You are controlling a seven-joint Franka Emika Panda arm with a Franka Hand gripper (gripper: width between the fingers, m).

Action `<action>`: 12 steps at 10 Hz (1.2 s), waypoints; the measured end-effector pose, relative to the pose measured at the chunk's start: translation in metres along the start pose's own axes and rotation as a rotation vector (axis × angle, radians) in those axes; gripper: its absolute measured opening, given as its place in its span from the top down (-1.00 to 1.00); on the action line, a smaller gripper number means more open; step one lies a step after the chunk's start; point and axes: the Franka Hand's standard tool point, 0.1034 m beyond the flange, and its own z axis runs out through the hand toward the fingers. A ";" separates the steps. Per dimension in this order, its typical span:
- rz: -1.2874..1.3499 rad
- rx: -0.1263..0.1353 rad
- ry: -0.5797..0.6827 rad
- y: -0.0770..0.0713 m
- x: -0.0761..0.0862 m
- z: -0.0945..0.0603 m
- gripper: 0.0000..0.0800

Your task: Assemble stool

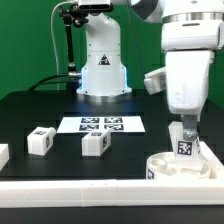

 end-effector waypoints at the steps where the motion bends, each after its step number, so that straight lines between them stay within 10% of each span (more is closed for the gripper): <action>1: 0.072 0.001 0.001 0.000 0.000 0.000 0.12; 12: 0.771 0.052 0.045 0.000 -0.004 0.007 0.13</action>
Offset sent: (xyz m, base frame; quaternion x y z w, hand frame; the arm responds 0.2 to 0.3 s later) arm 0.0058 -0.0111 0.0011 -0.0308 0.0612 0.1492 0.9864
